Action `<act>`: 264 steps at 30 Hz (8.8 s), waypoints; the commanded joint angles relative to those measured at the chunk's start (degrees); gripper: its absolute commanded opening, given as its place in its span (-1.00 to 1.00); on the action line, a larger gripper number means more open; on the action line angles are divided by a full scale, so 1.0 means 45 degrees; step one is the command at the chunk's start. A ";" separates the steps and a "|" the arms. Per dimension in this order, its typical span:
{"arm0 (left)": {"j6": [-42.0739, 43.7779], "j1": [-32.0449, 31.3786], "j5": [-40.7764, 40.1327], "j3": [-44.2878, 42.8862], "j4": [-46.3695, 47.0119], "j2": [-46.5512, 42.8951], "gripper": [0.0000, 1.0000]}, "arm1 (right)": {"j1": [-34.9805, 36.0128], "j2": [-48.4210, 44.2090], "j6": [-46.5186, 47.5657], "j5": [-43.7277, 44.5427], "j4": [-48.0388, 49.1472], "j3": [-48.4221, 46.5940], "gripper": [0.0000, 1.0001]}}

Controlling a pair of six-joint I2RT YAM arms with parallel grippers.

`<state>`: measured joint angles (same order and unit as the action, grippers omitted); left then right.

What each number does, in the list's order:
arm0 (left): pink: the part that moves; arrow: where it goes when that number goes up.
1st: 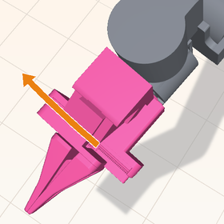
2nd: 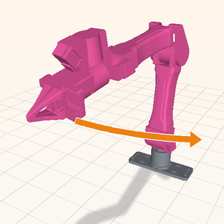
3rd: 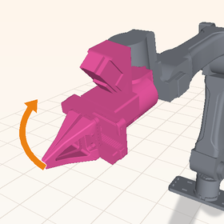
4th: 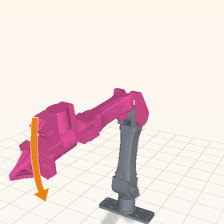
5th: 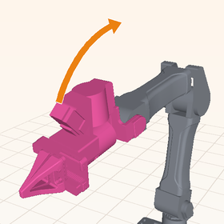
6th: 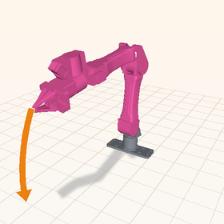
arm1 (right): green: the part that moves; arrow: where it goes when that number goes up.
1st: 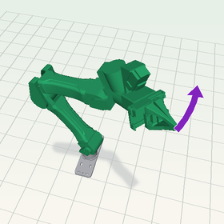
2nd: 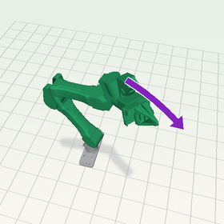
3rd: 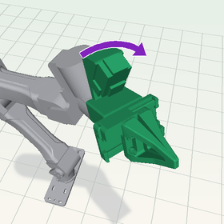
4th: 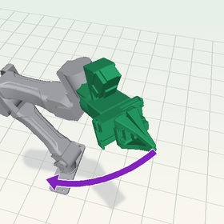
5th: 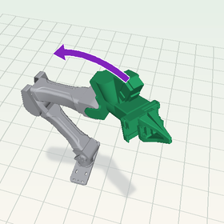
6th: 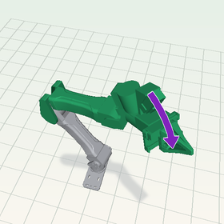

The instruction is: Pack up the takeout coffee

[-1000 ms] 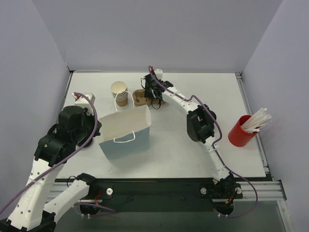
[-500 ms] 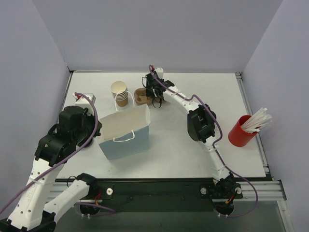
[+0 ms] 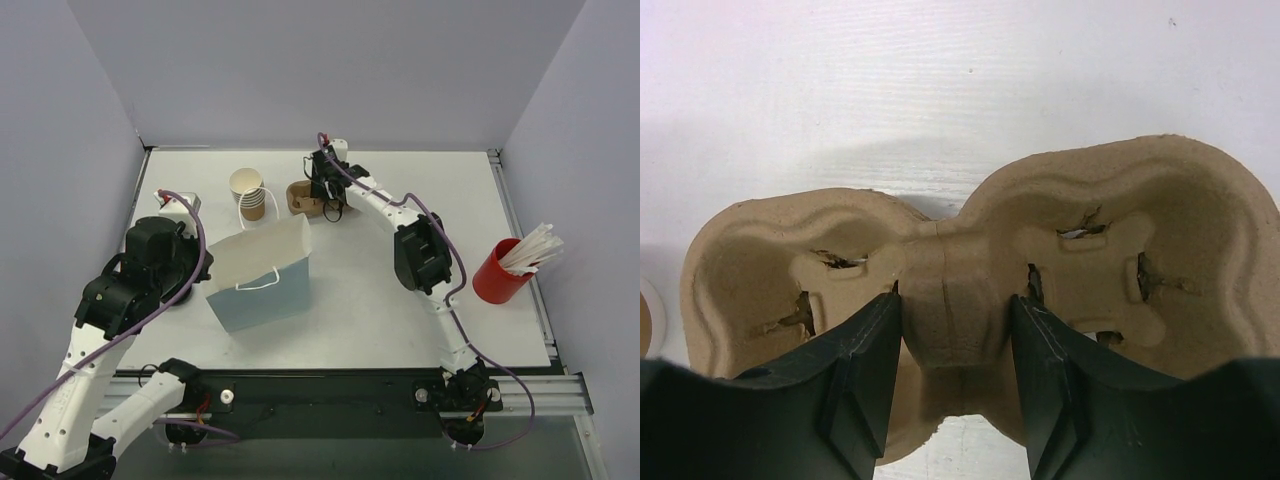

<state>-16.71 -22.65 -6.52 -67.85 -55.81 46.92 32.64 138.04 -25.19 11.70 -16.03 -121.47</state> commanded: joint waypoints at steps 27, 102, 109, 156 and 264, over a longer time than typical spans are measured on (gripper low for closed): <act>-0.0134 0.0073 0.0376 0.0177 0.0801 -0.0191 -1.00 | -0.0320 -0.0754 -0.0047 -0.0843 0.0320 0.0158 0.19; -0.0213 0.0073 0.0493 0.0372 0.1114 0.0102 -1.00 | -0.0535 -0.0988 0.0363 -0.1469 0.0965 0.0509 0.18; -0.0213 0.0073 0.0493 0.0411 0.1153 0.0063 -1.00 | -0.0496 -0.0558 0.0481 -0.1039 0.0692 0.0411 0.15; -0.0564 0.0073 0.0980 0.0450 0.1523 0.0355 -1.00 | -0.0497 -0.1437 0.1515 -0.0121 0.0262 0.0528 -0.21; -0.0623 0.0054 0.1938 0.1114 0.2286 -0.0211 -1.00 | -0.1180 -0.1456 0.1398 -0.0492 -0.0617 0.1877 -0.16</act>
<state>-20.29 -22.44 1.98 -60.86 -44.82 46.19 27.35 131.15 -18.17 8.19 -17.08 -111.55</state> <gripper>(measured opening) 0.026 0.445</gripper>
